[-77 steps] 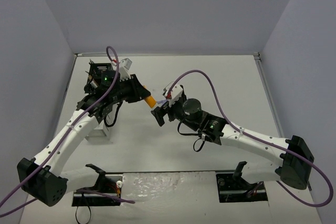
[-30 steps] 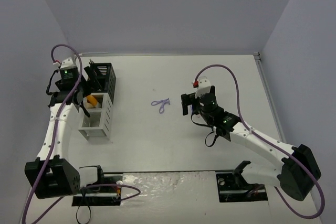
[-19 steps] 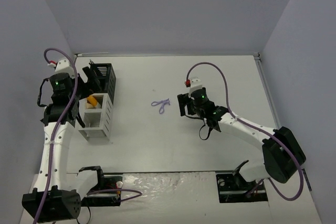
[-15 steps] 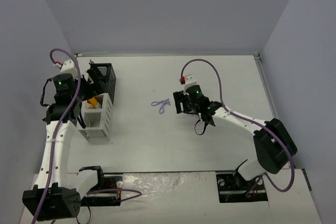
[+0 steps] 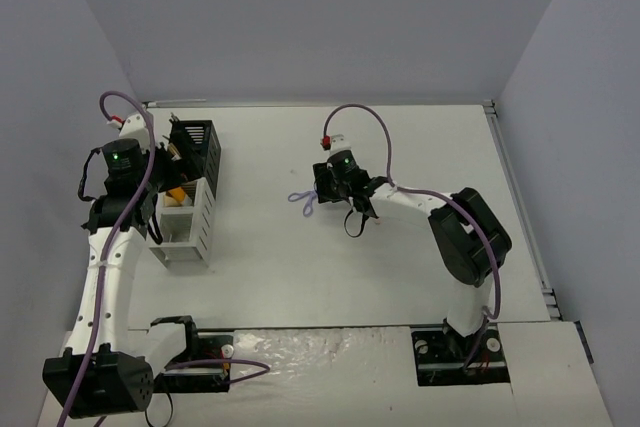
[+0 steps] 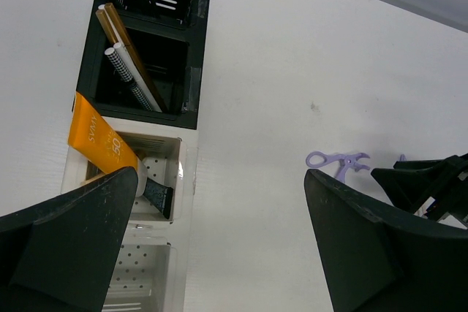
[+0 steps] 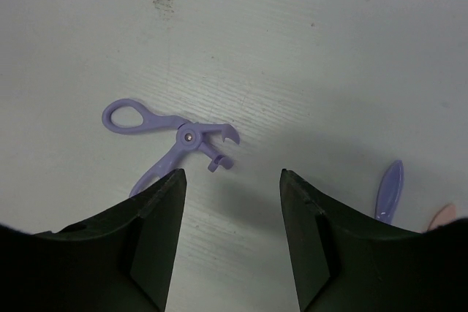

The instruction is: Organize the makeup

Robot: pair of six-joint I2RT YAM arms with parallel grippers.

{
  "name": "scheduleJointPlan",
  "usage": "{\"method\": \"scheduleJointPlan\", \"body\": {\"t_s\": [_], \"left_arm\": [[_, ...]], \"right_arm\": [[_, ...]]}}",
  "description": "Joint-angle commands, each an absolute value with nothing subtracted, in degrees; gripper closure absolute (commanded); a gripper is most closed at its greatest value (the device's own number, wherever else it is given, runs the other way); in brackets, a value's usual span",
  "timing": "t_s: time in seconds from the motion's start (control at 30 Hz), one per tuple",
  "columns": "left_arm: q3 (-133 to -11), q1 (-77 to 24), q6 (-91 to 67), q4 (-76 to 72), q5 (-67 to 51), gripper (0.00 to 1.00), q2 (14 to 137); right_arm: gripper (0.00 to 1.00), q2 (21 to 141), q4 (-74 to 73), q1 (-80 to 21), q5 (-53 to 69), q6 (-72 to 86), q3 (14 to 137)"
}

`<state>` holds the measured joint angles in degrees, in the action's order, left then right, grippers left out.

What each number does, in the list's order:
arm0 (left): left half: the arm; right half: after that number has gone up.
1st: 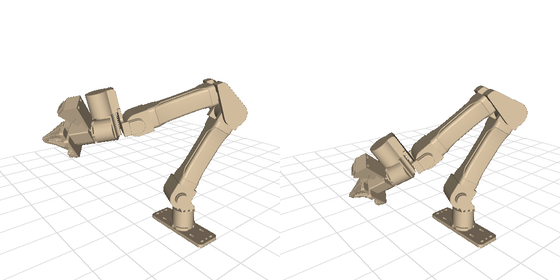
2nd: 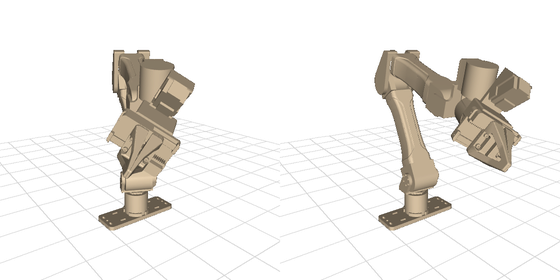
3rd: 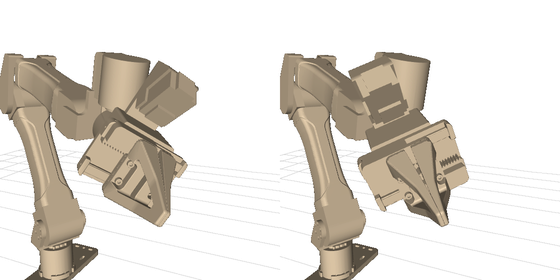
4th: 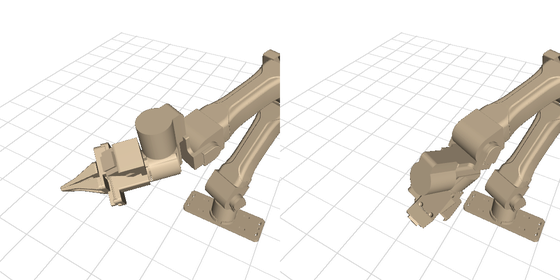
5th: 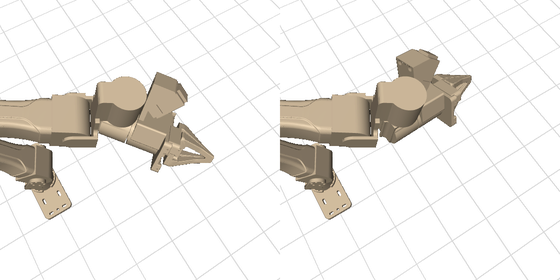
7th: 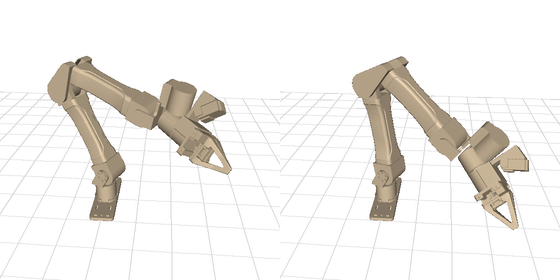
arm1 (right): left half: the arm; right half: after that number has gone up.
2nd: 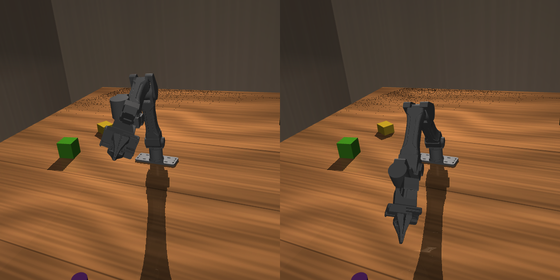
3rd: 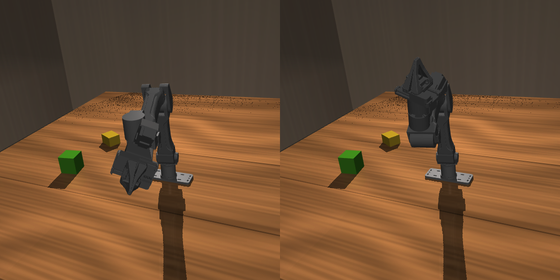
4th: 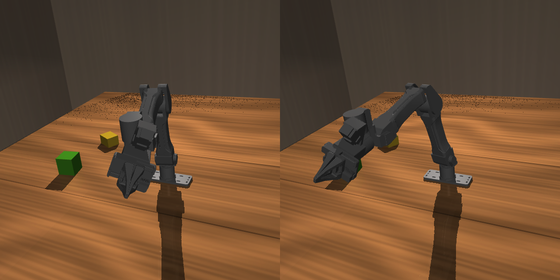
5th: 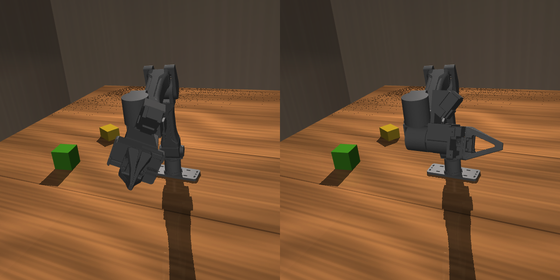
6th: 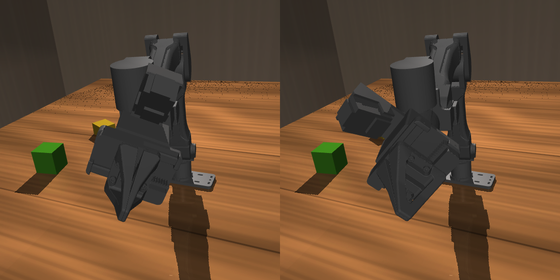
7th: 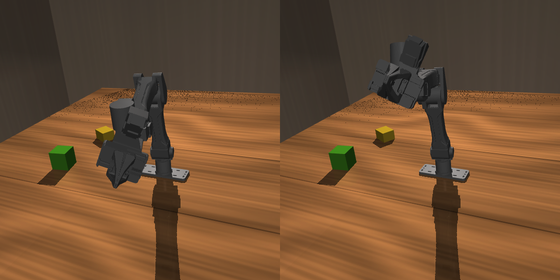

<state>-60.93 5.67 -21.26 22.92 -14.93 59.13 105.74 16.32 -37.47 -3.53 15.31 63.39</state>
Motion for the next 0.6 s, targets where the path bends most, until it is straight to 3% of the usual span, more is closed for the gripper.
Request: {"method": "scheduleJointPlan", "body": {"t_s": [0.0, 0.57], "left_arm": [[-62.1, 5.6, -21.6, 19.5, -16.2, 0.03, 58.2], [-62.1, 6.1, -22.4, 19.6, -17.2, 0.03, 58.7]], "right_arm": [[0.50, 106.7, 20.3, -37.6, -4.0, 17.6, 67.0], [0.64, 110.7, 22.7, -37.9, -2.9, 18.4, 67.1]]}}
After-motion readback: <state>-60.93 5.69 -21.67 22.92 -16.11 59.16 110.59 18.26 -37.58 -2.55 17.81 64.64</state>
